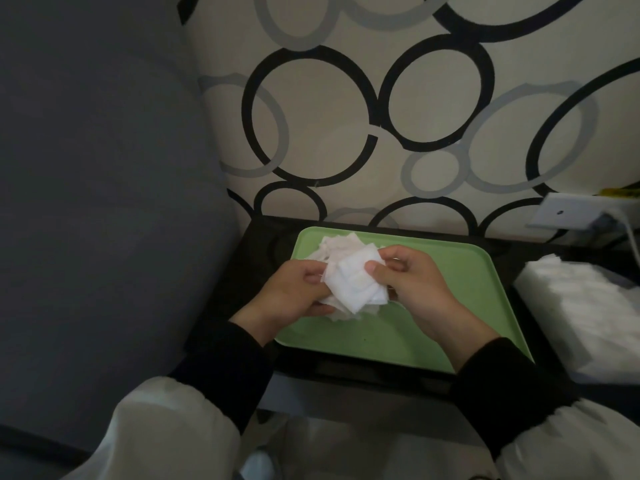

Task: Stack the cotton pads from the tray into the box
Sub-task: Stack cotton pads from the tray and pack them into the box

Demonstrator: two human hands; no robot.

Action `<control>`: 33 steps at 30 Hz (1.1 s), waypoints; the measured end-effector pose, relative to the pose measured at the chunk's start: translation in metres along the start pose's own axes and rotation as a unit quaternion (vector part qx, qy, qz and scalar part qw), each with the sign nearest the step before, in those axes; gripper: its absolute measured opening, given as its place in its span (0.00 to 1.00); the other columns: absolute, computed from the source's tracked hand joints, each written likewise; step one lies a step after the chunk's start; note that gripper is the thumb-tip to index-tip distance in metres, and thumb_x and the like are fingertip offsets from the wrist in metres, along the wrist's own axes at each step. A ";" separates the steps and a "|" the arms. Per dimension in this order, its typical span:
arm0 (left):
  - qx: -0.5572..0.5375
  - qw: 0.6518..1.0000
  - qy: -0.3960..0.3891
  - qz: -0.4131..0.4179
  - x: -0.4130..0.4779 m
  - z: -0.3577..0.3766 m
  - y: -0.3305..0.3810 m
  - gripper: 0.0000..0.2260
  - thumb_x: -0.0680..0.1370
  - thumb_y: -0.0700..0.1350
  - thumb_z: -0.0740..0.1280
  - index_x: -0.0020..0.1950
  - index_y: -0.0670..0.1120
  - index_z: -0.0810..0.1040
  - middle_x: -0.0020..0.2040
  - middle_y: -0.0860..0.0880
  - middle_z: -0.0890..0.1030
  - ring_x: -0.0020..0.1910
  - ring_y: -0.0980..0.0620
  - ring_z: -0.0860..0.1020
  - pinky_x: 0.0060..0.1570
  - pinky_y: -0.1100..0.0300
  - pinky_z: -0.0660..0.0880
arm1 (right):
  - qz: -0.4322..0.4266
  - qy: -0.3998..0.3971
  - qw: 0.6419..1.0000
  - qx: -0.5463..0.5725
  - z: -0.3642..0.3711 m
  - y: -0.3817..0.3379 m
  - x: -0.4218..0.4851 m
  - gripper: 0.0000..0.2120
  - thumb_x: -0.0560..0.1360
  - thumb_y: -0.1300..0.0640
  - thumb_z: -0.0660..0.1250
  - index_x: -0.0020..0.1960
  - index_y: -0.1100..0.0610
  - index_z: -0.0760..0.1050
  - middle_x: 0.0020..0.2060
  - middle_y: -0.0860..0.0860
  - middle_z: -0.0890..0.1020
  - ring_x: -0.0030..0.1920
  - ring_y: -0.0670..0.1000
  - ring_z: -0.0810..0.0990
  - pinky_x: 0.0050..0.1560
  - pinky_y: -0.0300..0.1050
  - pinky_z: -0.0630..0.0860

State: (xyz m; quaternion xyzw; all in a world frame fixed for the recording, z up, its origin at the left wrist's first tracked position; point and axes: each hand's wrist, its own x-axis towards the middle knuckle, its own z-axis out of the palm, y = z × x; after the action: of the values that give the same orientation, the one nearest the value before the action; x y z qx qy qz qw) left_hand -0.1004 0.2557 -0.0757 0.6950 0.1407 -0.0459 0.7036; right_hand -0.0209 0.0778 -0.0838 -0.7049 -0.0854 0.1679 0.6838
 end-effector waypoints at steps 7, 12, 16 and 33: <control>-0.095 0.992 0.087 -0.003 0.004 0.005 -0.002 0.08 0.78 0.33 0.69 0.55 0.42 0.82 0.52 0.43 0.85 0.51 0.46 0.84 0.41 0.59 0.82 | 0.087 0.011 0.982 0.166 0.015 0.001 -0.007 0.13 0.76 0.63 0.70 0.59 0.63 0.75 0.49 0.59 0.85 0.46 0.58 0.83 0.43 0.48 0.80; -0.130 0.987 0.096 0.005 0.005 0.011 0.000 0.09 0.77 0.34 0.69 0.56 0.41 0.80 0.54 0.42 0.83 0.52 0.46 0.83 0.41 0.60 0.81 | 0.065 0.035 0.985 0.158 0.017 -0.003 -0.011 0.12 0.75 0.65 0.71 0.58 0.61 0.74 0.46 0.57 0.84 0.41 0.55 0.85 0.34 0.42 0.79; -0.133 0.988 0.081 0.008 0.004 0.013 0.001 0.12 0.77 0.35 0.70 0.59 0.41 0.79 0.56 0.42 0.83 0.53 0.45 0.84 0.44 0.58 0.82 | 0.041 0.057 0.992 0.104 0.017 -0.002 -0.011 0.13 0.74 0.65 0.72 0.56 0.62 0.74 0.47 0.58 0.83 0.44 0.58 0.85 0.36 0.45 0.81; 0.017 0.999 -0.043 -0.022 -0.003 0.015 0.000 0.11 0.80 0.33 0.63 0.54 0.44 0.82 0.43 0.51 0.87 0.46 0.53 0.85 0.44 0.60 0.83 | -0.093 -0.020 0.981 -0.167 -0.011 -0.021 -0.010 0.12 0.68 0.62 0.79 0.46 0.52 0.80 0.35 0.56 0.83 0.35 0.48 0.78 0.38 0.45 0.77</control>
State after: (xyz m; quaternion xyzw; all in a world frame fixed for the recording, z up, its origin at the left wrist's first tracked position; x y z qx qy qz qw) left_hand -0.1010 0.2409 -0.0746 0.7010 0.1246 -0.0932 0.6960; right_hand -0.0238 0.0654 -0.0614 -0.7948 -0.1913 0.1008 0.5670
